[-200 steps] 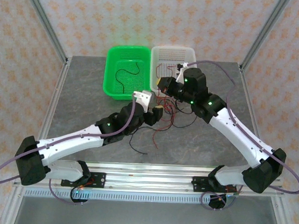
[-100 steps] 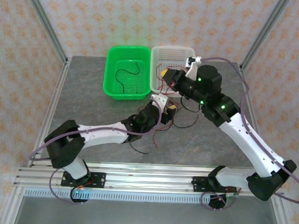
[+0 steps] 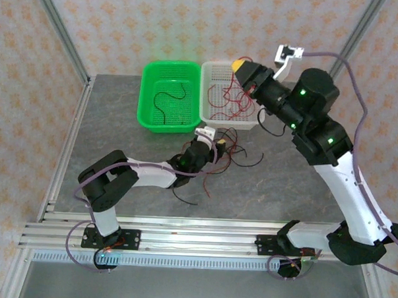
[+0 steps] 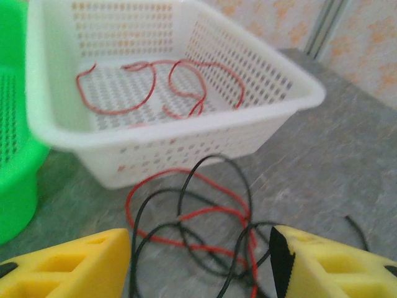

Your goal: Untangle the cables

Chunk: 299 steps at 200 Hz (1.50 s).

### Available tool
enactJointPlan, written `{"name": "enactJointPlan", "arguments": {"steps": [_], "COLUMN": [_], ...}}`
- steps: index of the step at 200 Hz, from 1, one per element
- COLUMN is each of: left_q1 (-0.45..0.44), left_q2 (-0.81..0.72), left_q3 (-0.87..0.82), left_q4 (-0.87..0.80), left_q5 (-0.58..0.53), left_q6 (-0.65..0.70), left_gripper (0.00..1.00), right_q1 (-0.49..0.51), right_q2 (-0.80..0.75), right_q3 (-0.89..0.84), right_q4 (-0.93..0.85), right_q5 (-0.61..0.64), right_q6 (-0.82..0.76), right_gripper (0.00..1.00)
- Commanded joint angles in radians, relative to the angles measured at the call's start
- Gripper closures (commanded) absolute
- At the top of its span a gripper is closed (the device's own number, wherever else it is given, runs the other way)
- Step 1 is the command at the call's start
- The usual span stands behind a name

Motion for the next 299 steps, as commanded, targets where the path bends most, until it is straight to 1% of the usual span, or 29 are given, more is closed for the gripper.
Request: {"name": "enactJointPlan", "arguments": {"steps": [1, 22, 40, 55, 66, 91, 114, 147, 181, 213, 242, 249, 253, 278, 299], "left_q1": [-0.002, -0.004, -0.013, -0.022, -0.024, -0.023, -0.023, -0.024, -0.023, -0.020, -0.019, -0.018, -0.018, -0.011, -0.009], "left_q2": [-0.052, -0.126, -0.217, -0.304, -0.369, -0.499, -0.587, -0.661, -0.693, -0.679, -0.692, -0.696, -0.699, -0.694, -0.679], "left_q3": [-0.071, -0.150, -0.200, -0.222, -0.231, -0.229, -0.212, -0.196, -0.177, -0.115, -0.091, -0.087, -0.086, -0.048, -0.012], "left_q4": [0.048, 0.051, 0.011, -0.058, -0.116, -0.262, -0.387, -0.516, -0.618, -0.796, -0.862, -0.875, -0.885, -1.017, -1.138], "left_q5": [-0.006, -0.008, -0.025, -0.051, -0.064, -0.091, -0.120, -0.167, -0.181, -0.223, -0.204, -0.198, -0.196, -0.197, -0.184], "left_q6": [-0.048, -0.076, -0.091, -0.098, -0.107, -0.121, -0.134, -0.172, -0.232, -0.310, -0.343, -0.343, -0.374, -0.462, -0.536], "left_gripper": [0.38, 0.38, 0.37, 0.37, 0.36, 0.36, 0.36, 0.36, 0.36, 0.38, 0.38, 0.38, 0.38, 0.38, 0.38], "right_q1": [-0.018, -0.068, -0.139, -0.195, -0.228, -0.303, -0.346, -0.357, -0.356, -0.355, -0.350, -0.348, -0.346, -0.340, -0.334], "right_q2": [0.066, 0.149, 0.228, 0.294, 0.342, 0.455, 0.573, 0.760, 0.913, 1.029, 1.098, 1.109, 1.115, 1.132, 1.129], "right_q3": [0.105, 0.210, 0.277, 0.315, 0.334, 0.346, 0.354, 0.418, 0.424, 0.424, 0.422, 0.422, 0.422, 0.436, 0.451], "right_q4": [-0.058, -0.096, -0.101, -0.090, -0.083, -0.037, 0.013, 0.004, -0.007, -0.022, -0.062, -0.074, -0.082, -0.135, -0.187], "right_q5": [0.026, -0.002, -0.077, -0.134, -0.146, -0.218, -0.283, -0.313, -0.291, -0.273, -0.223, -0.202, -0.192, -0.133, -0.079], "right_q6": [-0.077, -0.115, -0.131, -0.159, -0.181, -0.216, -0.221, -0.231, -0.243, -0.246, -0.274, -0.287, -0.295, -0.353, -0.398], "right_gripper": [1.00, 1.00, 1.00, 1.00, 1.00, 1.00, 1.00, 1.00, 1.00, 1.00, 1.00, 0.97, 0.95, 0.74, 0.64]}}
